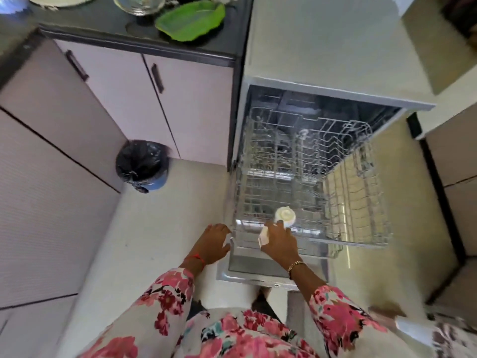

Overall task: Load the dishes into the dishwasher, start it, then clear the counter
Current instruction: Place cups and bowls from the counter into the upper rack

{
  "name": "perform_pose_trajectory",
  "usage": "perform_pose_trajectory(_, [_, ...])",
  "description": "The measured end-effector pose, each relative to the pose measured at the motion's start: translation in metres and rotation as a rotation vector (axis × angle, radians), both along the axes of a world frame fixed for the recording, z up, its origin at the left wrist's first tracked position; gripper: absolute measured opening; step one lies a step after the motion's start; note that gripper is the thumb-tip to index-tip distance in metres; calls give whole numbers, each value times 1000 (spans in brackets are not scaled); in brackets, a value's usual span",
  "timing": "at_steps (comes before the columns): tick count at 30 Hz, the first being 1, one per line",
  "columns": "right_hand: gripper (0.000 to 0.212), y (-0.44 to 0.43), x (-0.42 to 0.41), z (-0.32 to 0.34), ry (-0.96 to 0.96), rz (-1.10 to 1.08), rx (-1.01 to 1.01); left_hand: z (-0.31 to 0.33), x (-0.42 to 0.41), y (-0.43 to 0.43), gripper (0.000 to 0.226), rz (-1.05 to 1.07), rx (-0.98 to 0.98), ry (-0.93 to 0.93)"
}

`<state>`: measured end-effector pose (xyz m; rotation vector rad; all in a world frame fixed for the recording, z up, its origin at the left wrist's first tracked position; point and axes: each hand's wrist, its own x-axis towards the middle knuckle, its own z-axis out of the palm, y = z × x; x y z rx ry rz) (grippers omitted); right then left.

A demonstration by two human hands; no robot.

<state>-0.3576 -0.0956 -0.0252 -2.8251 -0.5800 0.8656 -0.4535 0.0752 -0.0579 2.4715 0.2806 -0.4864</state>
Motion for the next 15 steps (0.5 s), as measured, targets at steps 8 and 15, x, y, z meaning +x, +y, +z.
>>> perform_pose_trajectory(8, [59, -76, 76, -14, -5, 81, 19, -9, 56, -64, 44, 28, 44, -94])
perform_pose_trajectory(15, [77, -84, 131, -22, -16, 158, -36, -12, 106, -55, 36, 45, 115, -78])
